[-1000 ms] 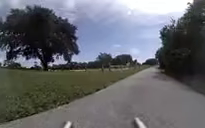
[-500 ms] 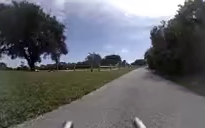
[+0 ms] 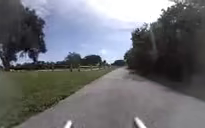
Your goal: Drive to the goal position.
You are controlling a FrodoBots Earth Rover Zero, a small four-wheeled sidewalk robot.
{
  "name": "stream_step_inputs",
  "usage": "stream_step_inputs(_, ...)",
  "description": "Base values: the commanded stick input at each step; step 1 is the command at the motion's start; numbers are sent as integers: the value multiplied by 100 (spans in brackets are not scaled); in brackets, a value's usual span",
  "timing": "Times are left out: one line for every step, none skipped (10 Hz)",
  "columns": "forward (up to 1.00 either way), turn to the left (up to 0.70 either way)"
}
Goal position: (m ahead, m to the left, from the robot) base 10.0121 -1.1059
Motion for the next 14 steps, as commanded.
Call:
stream_step_inputs(50, 0)
stream_step_inputs(50, 0)
stream_step_inputs(50, 0)
stream_step_inputs(50, 0)
stream_step_inputs(50, 0)
stream_step_inputs(50, 0)
stream_step_inputs(50, 0)
stream_step_inputs(50, 0)
stream_step_inputs(50, 0)
stream_step_inputs(50, 0)
stream_step_inputs(50, 0)
stream_step_inputs(50, 0)
stream_step_inputs(50, 0)
stream_step_inputs(50, 0)
